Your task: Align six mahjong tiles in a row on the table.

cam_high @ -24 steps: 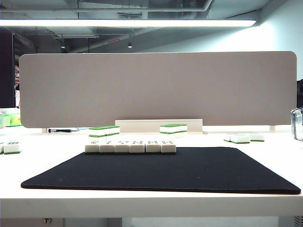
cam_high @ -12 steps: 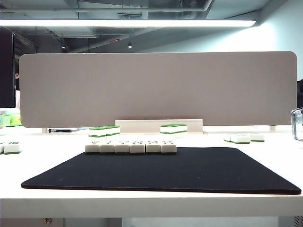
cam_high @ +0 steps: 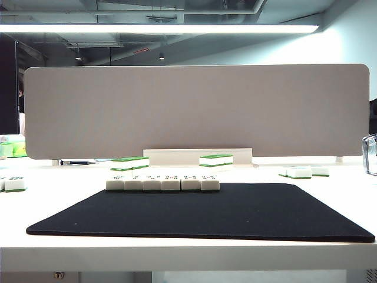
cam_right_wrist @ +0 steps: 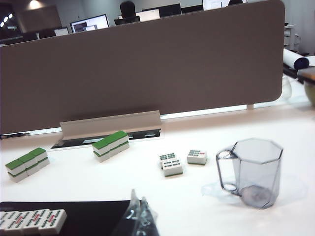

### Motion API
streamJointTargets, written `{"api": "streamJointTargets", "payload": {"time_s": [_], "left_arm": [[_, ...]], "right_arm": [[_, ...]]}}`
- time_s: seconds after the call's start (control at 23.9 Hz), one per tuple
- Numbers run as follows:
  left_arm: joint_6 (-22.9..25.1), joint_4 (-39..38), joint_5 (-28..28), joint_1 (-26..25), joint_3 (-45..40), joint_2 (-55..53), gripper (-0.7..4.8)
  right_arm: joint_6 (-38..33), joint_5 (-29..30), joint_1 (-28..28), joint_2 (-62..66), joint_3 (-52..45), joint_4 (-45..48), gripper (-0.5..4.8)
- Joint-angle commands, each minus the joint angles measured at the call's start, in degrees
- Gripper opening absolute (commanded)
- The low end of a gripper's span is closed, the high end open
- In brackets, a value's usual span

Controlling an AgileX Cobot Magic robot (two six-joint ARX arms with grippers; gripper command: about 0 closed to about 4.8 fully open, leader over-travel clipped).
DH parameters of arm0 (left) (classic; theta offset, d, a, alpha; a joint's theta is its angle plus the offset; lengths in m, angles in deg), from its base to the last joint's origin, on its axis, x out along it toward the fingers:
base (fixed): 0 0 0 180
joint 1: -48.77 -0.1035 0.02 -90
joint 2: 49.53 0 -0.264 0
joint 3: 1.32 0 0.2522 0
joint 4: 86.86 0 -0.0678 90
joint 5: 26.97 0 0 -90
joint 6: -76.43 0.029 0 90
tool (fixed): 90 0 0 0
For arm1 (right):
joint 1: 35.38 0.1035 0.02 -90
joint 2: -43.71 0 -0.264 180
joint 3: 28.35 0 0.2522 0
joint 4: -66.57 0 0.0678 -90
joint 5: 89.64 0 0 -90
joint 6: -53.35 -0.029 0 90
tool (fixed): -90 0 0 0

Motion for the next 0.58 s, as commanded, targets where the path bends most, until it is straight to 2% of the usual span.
{"api": "streamJointTargets", "payload": {"time_s": [0.04, 0.29, 0.58], "left_arm": [[0.2, -0.59, -0.2, -0.15, -0.09, 0.0, 0.52], [0.2, -0.59, -0.2, -0.15, -0.09, 0.0, 0.52], [0.2, -0.59, -0.2, -0.15, -0.09, 0.0, 0.52]], "right_arm": [[-3.61, -0.26, 0.11, -0.42, -7.37, 10.32, -0.01], [-5.79, -0.52, 0.11, -0.42, -15.45, 15.32, -0.01], [-3.58, -2.12, 0.09, -0.37, -16.22, 7.15, -0.01]]}}
